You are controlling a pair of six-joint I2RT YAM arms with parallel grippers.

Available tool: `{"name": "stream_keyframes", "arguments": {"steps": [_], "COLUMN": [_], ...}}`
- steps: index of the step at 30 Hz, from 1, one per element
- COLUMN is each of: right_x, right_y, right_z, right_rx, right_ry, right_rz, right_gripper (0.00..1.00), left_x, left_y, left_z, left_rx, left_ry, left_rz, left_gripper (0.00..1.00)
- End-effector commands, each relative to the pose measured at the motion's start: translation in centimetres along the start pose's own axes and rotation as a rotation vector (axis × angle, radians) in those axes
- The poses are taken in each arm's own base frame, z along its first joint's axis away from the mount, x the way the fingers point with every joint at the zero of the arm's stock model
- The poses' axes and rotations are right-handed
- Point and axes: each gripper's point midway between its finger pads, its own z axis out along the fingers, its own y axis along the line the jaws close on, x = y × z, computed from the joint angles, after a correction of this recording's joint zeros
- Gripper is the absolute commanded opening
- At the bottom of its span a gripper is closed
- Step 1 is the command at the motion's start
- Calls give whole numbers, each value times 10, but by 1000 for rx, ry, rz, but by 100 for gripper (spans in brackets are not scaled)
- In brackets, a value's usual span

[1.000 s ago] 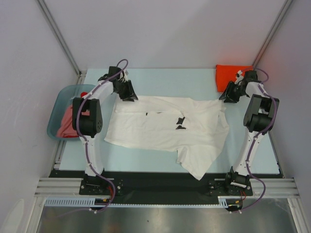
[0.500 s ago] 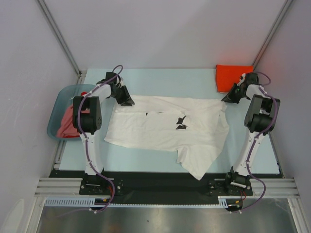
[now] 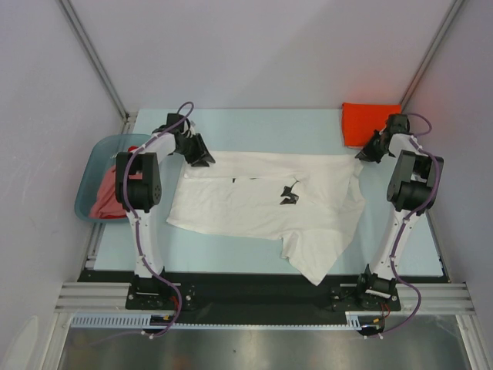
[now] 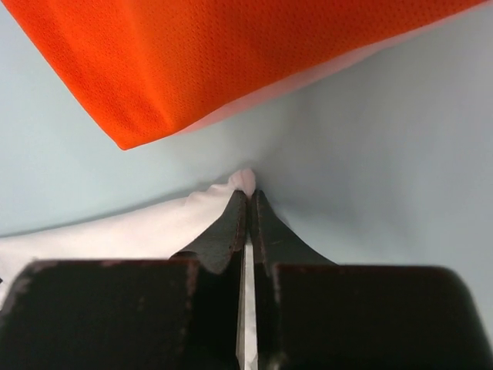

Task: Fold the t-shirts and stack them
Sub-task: Fold the tshirt

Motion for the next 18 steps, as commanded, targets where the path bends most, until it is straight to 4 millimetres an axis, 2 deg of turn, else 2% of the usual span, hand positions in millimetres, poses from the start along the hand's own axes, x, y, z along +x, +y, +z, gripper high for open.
{"name": "stream_keyframes", "arguments": {"steps": [1,2,3,5,6,7,8,9,10,11,12,14,15,17,18], "right_x": [-28,-22,-23,-24,-25,-29,-20,-26,-28,-19,-23,-11,3,27,56], "right_y": [-6,-9,-10,-17,-19,-30,-37,-35,-40,-45,-36,-26,-12,5,23], "right_z": [-9,-13,-17,-36,-46,-57,-67,-88,-100,-107,-125,-139,-149,-155,-163], "right_rx": [89,123,147,270,298,382,422,441,478,487,465,422,371,316,252], "right_ry": [-80,-48,-43,-26,-14,-29,-1,-31,-45,-30,-63,-48,-31,11,51], "right_rz": [-39,-44,-59,-80,-91,-98,-100,-118,-126,-131,-143,-147,-151,-151,-182], "right_gripper": [9,18,25,42,45,47,53,56,58,62,63,65,65,66,66], "left_x": [-33,-37,-46,-50,-50,-46,-44,-29,-28,-21,-4,4,18,27,38], "left_y": [1,-5,-18,-26,-36,-40,-41,-39,-51,-49,-39,-39,-28,-28,-17], "left_z": [-17,-24,-41,-60,-76,-85,-92,-90,-107,-109,-104,-115,-110,-122,-121], "left_rx": [-79,-82,-77,-104,-105,-113,-130,-139,-123,-131,-144,-142,-159,-159,-183], "left_ry": [-120,-137,-178,-209,-234,-240,-254,-230,-270,-272,-240,-266,-239,-255,-246], "left_rz": [106,126,163,185,207,224,231,237,260,260,249,244,229,228,211], "left_gripper": [41,44,46,51,52,54,55,56,56,56,56,54,53,52,52]}}
